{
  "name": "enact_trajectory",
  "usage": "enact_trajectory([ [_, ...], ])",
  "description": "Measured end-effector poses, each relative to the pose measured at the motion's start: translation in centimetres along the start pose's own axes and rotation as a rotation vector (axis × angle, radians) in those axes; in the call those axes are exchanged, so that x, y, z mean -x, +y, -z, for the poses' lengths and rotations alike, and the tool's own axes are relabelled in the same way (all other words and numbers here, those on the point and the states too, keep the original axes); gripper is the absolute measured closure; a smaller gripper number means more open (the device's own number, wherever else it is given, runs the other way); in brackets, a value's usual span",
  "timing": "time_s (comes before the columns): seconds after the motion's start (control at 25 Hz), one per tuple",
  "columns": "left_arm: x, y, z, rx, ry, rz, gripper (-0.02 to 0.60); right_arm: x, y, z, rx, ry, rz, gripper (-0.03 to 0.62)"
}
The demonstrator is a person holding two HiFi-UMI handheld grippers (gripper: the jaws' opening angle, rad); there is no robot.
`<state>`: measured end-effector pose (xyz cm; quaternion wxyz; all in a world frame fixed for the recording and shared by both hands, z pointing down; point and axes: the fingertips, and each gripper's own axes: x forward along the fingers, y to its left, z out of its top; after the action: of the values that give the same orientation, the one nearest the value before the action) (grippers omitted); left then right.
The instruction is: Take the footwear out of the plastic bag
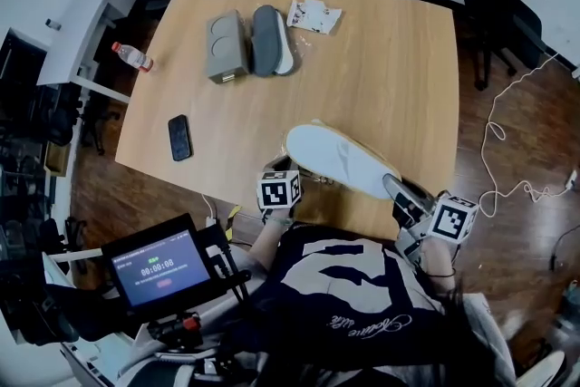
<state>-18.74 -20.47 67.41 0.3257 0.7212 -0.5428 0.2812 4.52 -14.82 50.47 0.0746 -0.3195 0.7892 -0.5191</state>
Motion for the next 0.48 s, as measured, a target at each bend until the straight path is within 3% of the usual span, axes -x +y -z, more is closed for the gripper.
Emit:
enact_trajectory([
  [0.28, -0.1, 0.0, 0.1, -0.013, 0.008, 0.035, 0.578, -1.6, -7.7, 3.5, 0.072, 0.154, 0.264, 0.537],
  [0.36, 0.2, 0.2, 0.0, 0.041, 0.003, 0.082, 0.578, -1.5, -9.4, 4.5, 0.109, 0.197, 0.339, 0.533],
  [0.48, 1.7, 0.4, -1.5, 0.202, -0.073, 0.158, 0.578, -1.5, -11.3, 5.5, 0.128, 0.239, 0.404, 0.526],
])
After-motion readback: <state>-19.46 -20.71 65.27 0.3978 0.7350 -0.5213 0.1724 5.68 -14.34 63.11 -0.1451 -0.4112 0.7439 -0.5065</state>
